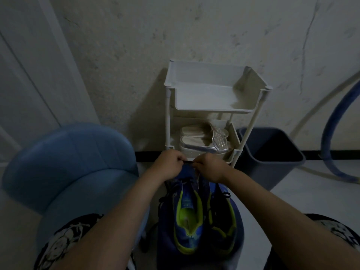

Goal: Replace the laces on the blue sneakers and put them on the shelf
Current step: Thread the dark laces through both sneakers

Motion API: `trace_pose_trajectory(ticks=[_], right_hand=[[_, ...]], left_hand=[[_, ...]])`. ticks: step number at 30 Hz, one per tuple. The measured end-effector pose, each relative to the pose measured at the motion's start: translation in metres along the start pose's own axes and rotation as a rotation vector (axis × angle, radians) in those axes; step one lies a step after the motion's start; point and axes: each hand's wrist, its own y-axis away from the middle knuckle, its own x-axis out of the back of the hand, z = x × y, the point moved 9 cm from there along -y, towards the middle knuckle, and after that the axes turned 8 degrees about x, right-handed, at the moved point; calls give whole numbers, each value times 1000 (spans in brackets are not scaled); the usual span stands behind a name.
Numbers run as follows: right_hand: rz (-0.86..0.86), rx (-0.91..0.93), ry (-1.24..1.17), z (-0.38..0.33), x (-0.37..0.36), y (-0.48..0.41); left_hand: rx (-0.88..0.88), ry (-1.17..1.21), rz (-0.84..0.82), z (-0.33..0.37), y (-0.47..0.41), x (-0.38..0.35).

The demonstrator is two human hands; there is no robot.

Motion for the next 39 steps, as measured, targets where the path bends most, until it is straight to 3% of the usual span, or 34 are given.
trace_pose_trajectory(ticks=[5, 11, 22, 28, 39], right_hand=[[1, -17, 29, 1, -7, 2], [-78, -211, 187, 16, -33, 13], [-157, -337, -60, 42, -54, 3], [-101, -368, -116, 56, -58, 3], [-76, -386, -210, 61, -60, 3]], left_hand=[[-32, -51, -52, 1, 1, -6], [0, -153, -20, -19, -1, -6], [16, -126, -102, -32, 7, -46], [28, -72, -22, -34, 7, -52], [-38, -43, -56, -30, 4, -69]])
